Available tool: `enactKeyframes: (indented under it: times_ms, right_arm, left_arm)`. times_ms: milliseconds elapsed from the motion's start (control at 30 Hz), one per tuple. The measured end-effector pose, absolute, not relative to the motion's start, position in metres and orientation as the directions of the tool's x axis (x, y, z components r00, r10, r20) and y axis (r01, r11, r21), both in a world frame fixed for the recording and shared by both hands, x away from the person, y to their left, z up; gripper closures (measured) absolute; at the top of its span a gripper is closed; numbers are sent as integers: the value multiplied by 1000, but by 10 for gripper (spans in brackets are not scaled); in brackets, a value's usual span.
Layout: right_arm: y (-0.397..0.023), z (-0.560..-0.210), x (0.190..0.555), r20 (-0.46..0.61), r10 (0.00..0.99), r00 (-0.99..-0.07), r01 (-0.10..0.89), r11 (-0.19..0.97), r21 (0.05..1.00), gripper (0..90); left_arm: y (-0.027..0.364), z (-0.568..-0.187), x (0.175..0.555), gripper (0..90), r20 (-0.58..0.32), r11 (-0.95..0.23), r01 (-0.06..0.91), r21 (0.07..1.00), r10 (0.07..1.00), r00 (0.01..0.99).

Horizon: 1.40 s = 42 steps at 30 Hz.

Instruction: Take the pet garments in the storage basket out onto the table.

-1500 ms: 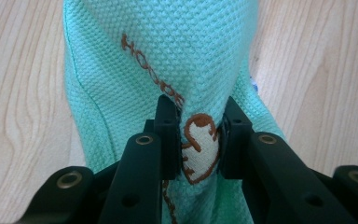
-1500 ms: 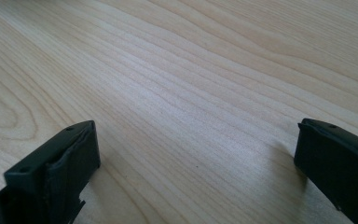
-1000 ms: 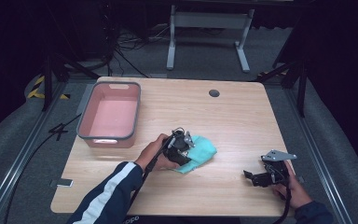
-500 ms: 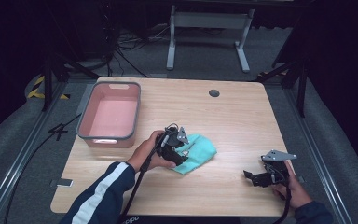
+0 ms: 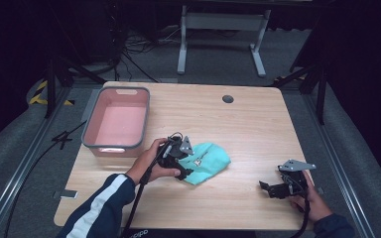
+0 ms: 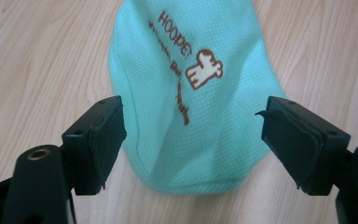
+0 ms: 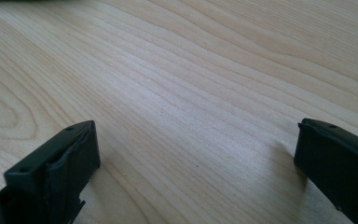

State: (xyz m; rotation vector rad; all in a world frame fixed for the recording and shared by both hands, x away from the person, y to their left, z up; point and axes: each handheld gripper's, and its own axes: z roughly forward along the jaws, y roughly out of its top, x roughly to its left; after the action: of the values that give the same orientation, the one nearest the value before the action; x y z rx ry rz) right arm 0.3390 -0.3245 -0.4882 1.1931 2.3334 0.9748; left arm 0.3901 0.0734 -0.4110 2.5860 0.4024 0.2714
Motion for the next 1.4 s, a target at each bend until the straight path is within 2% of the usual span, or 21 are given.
enactKeyframes:
  times_ms: [200, 400, 1100, 1400]
  right_arm:
    - [-325, -488, 339, 6, 809, -588, 573, 411, 709, 4]
    - [-325, -488, 339, 6, 809, -587, 573, 411, 709, 4]
    - [-325, -488, 338, 9, 811, -585, 575, 407, 710, 4]
    - [-325, -488, 338, 9, 811, -584, 576, 407, 709, 4]
  left_arm:
    - [85, -407, 384, 196, 151, -827, 222, 517, 343, 927]
    - [99, -408, 375, 194, 203, -857, 201, 474, 328, 923]
    - [153, -415, 348, 199, 265, -874, 192, 446, 334, 905]
    - [184, -421, 339, 202, 274, -873, 220, 435, 361, 891]
